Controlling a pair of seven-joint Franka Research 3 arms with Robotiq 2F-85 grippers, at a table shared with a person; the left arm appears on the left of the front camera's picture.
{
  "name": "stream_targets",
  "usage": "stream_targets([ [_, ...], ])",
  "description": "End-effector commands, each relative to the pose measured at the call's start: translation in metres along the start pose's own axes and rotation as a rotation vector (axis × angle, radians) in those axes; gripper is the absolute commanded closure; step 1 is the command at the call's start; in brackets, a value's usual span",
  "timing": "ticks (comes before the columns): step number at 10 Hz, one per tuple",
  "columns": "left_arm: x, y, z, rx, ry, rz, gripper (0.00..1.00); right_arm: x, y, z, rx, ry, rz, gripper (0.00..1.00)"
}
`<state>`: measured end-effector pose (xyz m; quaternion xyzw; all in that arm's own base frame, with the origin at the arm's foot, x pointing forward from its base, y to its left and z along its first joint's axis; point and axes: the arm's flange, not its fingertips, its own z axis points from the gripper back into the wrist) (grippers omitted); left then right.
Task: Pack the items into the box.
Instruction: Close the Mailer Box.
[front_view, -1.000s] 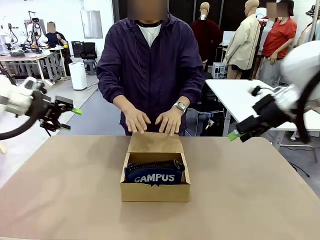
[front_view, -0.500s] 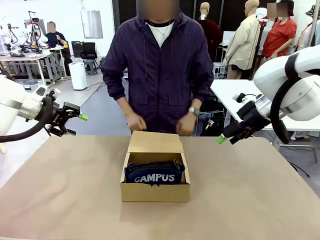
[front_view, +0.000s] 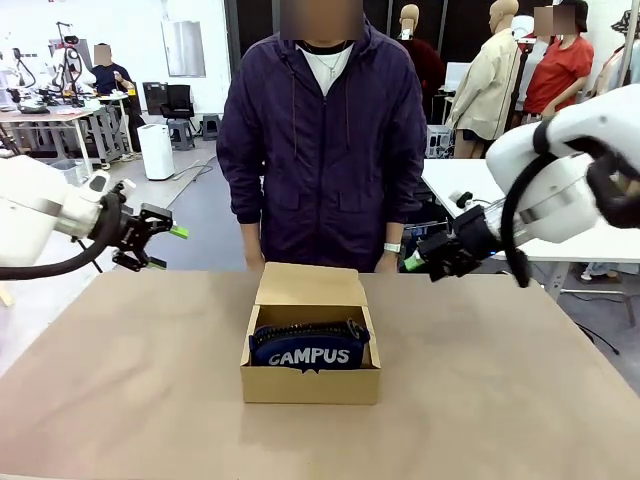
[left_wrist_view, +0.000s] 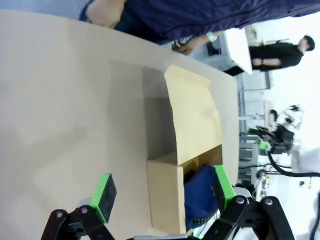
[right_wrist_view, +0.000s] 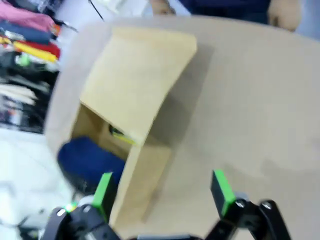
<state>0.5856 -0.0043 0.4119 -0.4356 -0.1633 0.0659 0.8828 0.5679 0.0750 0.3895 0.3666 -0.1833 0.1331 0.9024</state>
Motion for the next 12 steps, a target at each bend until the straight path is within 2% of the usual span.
stream_targets([
  [1, 0.035, 0.008, -0.028, -0.063, 0.066, 0.104, 0.0, 0.034, -0.024, -0.033, 0.138, -0.063, -0.046, 0.0],
  [2, 0.047, 0.018, -0.05, -0.085, 0.084, 0.182, 0.0, 0.04, -0.032, -0.053, 0.194, -0.043, -0.076, 0.0],
  [5, 0.056, 0.045, -0.114, -0.035, 0.239, 0.326, 0.0, 0.041, -0.042, -0.099, 0.289, 0.055, -0.158, 0.0],
  [7, 0.048, 0.05, -0.151, -0.11, 0.274, 0.386, 0.0, 0.035, -0.043, -0.128, 0.375, 0.115, -0.204, 0.0],
  [9, 0.039, 0.045, -0.173, -0.215, 0.294, 0.394, 0.0, 0.032, -0.043, -0.148, 0.453, 0.157, -0.229, 0.0],
  [12, 0.023, 0.032, -0.202, -0.362, 0.503, 0.403, 0.0, 0.033, -0.045, -0.165, 0.566, 0.172, -0.232, 0.0],
])
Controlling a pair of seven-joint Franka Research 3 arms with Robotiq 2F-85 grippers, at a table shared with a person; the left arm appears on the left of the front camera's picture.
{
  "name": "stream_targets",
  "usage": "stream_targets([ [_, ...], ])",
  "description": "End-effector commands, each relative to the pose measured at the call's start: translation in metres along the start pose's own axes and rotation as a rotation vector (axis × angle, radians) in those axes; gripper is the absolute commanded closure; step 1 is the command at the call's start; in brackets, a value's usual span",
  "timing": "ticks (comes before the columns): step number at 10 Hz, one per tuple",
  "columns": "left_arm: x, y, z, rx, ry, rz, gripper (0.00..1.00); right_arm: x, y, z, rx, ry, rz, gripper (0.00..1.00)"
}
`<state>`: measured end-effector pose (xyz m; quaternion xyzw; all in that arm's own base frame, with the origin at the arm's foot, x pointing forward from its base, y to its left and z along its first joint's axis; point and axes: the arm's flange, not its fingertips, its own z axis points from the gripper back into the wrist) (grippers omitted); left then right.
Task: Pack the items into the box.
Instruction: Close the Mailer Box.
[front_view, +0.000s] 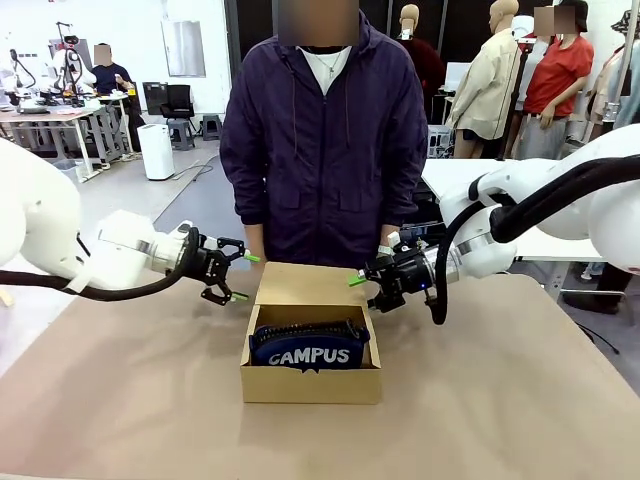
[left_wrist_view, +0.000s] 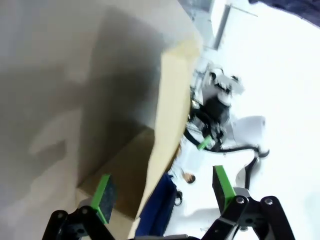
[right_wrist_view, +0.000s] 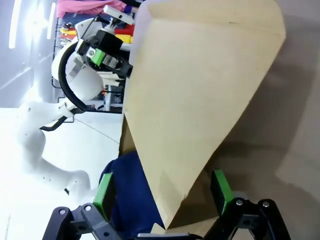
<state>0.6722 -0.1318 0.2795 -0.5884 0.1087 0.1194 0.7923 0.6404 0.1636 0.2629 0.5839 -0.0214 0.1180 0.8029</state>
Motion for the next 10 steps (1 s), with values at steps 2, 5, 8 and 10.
stream_targets([
  [2, 0.004, 0.003, -0.019, -0.058, 0.2, 0.035, 0.0, 0.015, -0.002, 0.003, 0.097, -0.014, -0.005, 0.0],
  [5, 0.006, 0.005, -0.039, -0.059, 0.249, 0.025, 0.0, 0.015, 0.002, -0.001, 0.16, 0.019, 0.036, 0.0],
  [8, 0.006, 0.013, -0.056, 0.002, 0.194, -0.097, 0.0, 0.012, 0.007, -0.007, 0.196, 0.047, 0.053, 0.0],
  [10, 0.003, 0.017, -0.065, -0.003, 0.146, -0.182, 0.0, 0.012, 0.008, -0.007, 0.208, 0.055, 0.059, 0.0],
])
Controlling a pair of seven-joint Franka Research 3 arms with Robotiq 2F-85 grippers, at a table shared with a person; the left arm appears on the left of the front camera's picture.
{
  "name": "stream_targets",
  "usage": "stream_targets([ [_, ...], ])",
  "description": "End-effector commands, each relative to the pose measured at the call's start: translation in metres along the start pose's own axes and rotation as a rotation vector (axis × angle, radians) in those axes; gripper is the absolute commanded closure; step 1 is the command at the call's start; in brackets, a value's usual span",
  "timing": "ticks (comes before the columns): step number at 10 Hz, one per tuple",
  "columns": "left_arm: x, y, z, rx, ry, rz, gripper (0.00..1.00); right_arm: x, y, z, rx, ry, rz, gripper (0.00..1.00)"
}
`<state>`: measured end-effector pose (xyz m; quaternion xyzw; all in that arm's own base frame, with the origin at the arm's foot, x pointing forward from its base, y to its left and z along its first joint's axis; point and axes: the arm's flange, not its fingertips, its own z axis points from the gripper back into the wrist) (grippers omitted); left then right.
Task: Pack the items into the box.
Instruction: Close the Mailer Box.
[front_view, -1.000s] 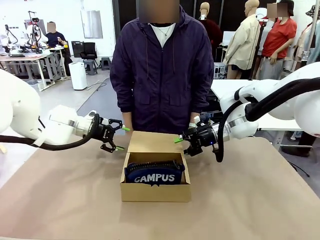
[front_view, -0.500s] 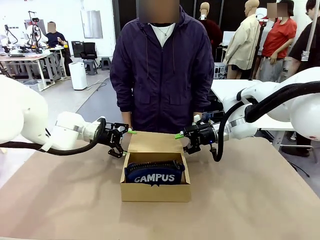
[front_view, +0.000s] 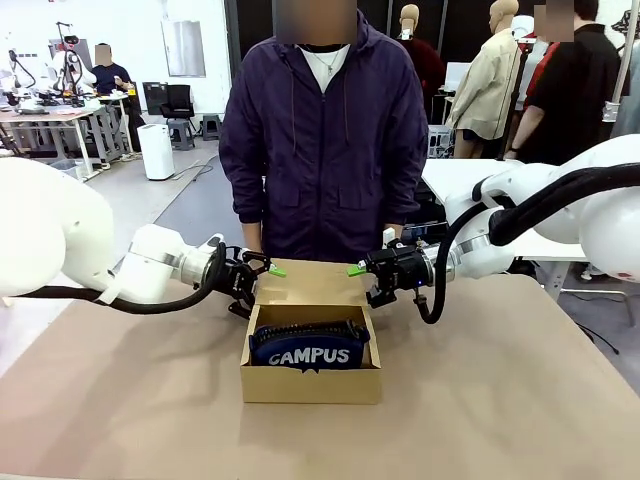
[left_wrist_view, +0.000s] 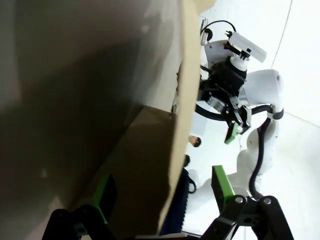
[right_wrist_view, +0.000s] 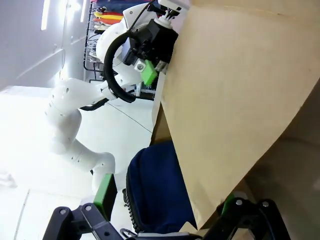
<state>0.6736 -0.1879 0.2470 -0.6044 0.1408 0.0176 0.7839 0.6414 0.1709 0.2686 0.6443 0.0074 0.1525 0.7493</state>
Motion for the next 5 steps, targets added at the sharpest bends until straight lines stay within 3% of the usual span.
stream_targets([
  [1, -0.0066, 0.0026, -0.0061, -0.017, -0.023, -0.09, 0.0, 0.0095, -0.0005, -0.0019, 0.047, -0.007, 0.033, 0.0],
  [5, -0.0107, -0.0014, -0.0031, -0.08, 0.006, -0.106, 0.0, 0.0121, -0.0031, -0.003, 0.01, 0.006, 0.032, 0.0],
])
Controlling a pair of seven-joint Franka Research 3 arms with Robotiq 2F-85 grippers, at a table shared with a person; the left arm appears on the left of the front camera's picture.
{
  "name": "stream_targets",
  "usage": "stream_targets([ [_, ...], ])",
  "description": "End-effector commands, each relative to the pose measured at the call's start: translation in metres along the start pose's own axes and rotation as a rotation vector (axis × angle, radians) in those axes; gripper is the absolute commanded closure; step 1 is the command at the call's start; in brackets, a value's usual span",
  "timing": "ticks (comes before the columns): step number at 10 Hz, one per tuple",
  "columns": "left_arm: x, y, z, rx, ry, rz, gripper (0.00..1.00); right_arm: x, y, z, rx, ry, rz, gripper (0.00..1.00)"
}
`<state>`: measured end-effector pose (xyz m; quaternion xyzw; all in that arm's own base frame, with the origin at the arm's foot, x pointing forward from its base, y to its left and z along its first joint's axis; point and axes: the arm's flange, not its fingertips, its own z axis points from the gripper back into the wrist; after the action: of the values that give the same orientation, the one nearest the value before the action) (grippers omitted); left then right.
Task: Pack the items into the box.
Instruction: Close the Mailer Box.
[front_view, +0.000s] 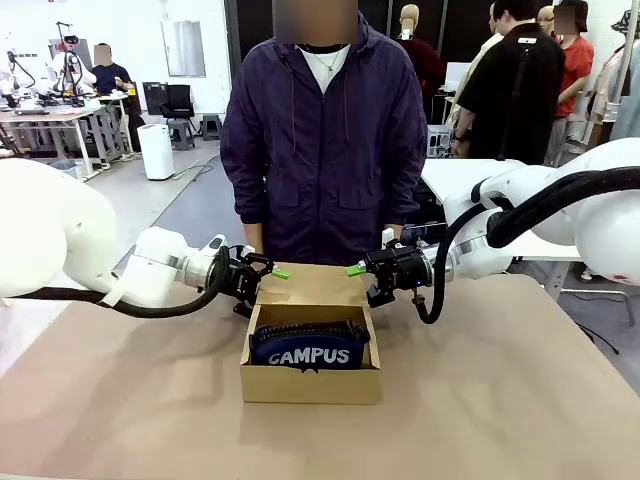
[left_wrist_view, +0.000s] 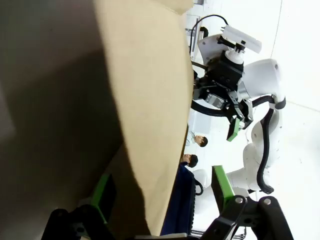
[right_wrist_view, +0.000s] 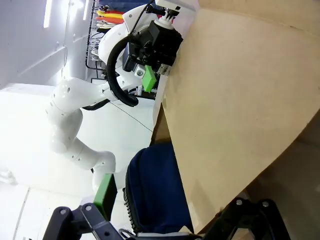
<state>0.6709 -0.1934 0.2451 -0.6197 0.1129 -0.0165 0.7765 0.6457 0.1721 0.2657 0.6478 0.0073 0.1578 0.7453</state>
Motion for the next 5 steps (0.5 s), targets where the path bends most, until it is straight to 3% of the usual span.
stream_targets([
  [1, -0.012, -0.007, 0.005, -0.08, 0.022, -0.041, 0.0, 0.008, 0.002, -0.003, -0.003, 0.008, 0.041, 0.0],
  [2, -0.015, -0.012, 0.007, -0.096, 0.024, -0.066, 0.0, 0.007, 0.003, -0.001, -0.014, 0.017, 0.061, 0.0],
  [3, -0.018, -0.016, 0.009, -0.118, 0.032, -0.089, 0.2, 0.005, 0.004, 0.001, -0.015, 0.034, 0.093, 0.13],
  [5, -0.022, -0.021, 0.012, -0.137, 0.035, -0.11, 0.59, 0.007, 0.002, 0.002, -0.054, -0.015, 0.06, 0.53],
])
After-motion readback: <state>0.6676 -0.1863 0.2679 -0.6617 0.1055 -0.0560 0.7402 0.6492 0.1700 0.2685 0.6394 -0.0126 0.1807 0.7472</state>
